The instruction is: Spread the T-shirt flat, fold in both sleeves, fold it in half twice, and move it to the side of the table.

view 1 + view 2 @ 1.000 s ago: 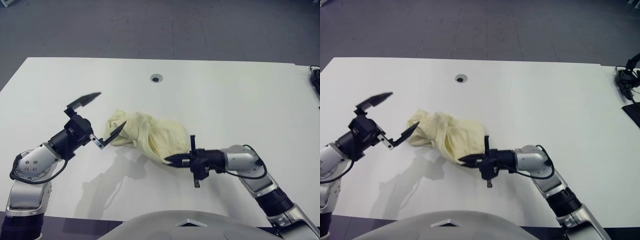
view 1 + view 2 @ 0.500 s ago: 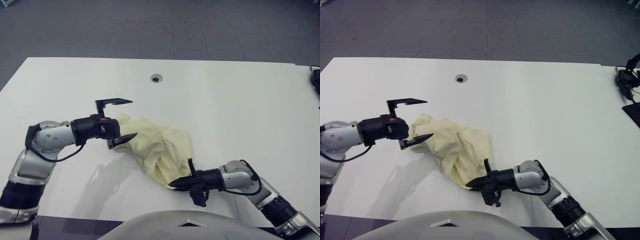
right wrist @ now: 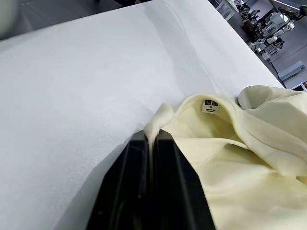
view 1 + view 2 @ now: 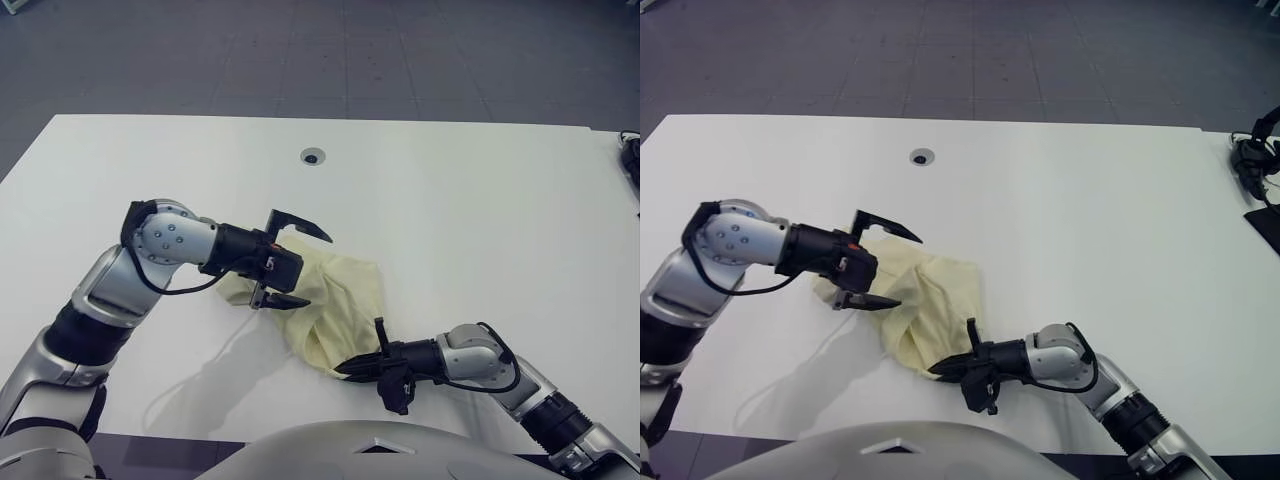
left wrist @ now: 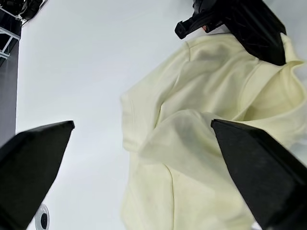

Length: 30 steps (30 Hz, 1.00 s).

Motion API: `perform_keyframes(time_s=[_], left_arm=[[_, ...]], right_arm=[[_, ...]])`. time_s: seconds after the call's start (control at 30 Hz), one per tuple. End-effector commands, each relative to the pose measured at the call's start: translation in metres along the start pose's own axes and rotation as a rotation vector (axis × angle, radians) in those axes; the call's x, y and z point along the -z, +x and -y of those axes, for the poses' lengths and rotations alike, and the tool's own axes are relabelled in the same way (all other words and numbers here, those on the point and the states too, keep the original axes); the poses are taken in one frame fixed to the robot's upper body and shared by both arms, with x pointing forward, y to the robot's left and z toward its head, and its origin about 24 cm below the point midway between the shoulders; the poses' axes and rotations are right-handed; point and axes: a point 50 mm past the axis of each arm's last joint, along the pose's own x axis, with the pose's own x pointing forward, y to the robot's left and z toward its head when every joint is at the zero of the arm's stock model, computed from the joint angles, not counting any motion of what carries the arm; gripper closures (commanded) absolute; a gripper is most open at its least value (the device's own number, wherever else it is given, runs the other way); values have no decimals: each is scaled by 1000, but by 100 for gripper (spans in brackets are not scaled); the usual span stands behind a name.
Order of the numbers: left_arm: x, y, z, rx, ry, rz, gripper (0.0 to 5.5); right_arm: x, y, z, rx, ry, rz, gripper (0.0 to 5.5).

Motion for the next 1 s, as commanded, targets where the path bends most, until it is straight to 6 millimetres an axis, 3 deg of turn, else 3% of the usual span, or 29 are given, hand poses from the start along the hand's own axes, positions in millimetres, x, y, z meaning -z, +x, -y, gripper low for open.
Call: perform_keyframes(time_s=[0.03, 0.3, 0.9, 1.0], left_arm=[[8, 12, -2, 47, 46, -45, 83], [10, 29, 8, 140, 86, -45, 220], [26, 37, 27, 261, 114, -122, 529], [25, 33, 26, 233, 110, -116, 549]], right_arm=[[3, 1, -3, -20, 5, -21, 550], [2, 2, -3, -9, 12, -21, 550], [2, 5, -2, 10, 15, -14, 550], [3, 5, -2, 17, 18, -15, 550]])
